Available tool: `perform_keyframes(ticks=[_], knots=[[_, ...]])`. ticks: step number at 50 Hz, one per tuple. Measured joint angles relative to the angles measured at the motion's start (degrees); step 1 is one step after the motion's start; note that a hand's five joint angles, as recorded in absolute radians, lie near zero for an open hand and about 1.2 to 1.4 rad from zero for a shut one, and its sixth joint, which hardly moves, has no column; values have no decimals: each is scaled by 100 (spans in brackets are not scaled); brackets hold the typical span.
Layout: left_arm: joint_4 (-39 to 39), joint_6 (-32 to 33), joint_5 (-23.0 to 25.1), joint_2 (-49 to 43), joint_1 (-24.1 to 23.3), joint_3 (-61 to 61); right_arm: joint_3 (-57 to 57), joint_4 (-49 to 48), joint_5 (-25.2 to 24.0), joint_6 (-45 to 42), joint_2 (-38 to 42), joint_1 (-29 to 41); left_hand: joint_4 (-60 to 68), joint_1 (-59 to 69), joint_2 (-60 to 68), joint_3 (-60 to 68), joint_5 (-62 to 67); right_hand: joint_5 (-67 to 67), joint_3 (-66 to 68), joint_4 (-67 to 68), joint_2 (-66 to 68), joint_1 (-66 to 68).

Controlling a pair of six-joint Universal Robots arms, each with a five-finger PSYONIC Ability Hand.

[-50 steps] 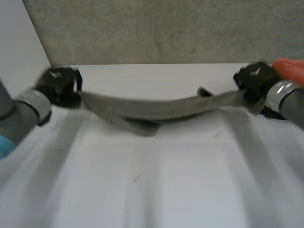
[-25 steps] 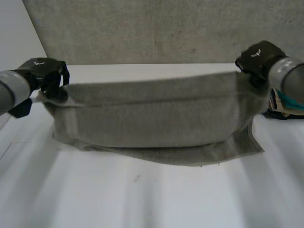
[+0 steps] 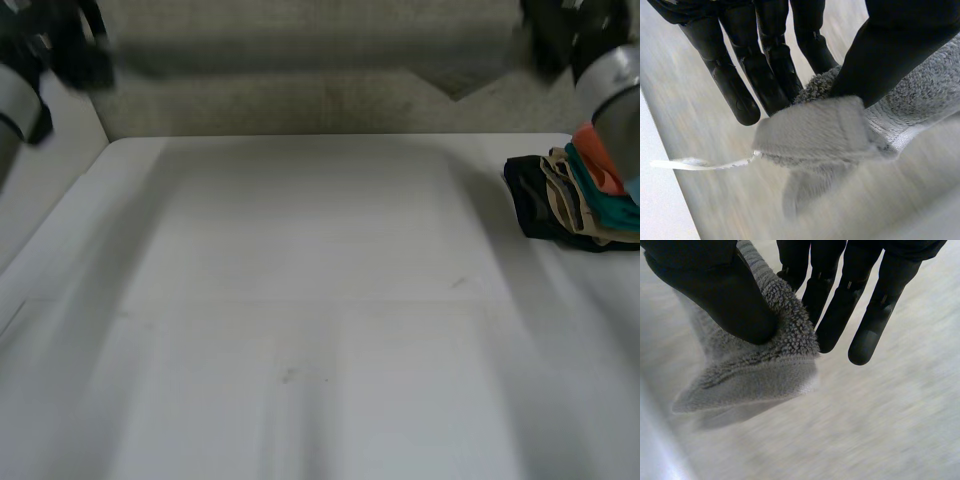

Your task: Fold the laundry.

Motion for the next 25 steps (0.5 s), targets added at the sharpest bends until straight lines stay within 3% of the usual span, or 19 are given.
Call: perform_keyframes(ticks=[7,16,18,21,25], knots=[[-506,1149,107,-448,-149,-1216,984,1241,-671,-465,256,-123,0,0,5,0,0,0,0,0,0,0],[-102,1956,-9,-1322,-214,-1895,1499,1494,-356,-1059,885,-149,-133,-113,-171,-131,-103,-273,-336,-369,-303,-103],[-72,1987,1,-1423,-219,-1935,1481,1571,-220,-1070,990,-170,-1287,-1255,-1287,-1258,-1135,-2098,-2076,-2109,-2081,-1754],[-82,1987,65,-1407,-227,-1981,1446,1679,-77,-1023,1026,-196,-3227,-3246,-3210,-3163,-3062,-3768,-3668,-3720,-3655,-3354],[-128,1962,159,-1137,-227,-2061,1454,1789,8,-842,885,-233,-4400,-4178,-4331,-4307,-4250,-5461,-5437,-5480,-5383,-5032]])
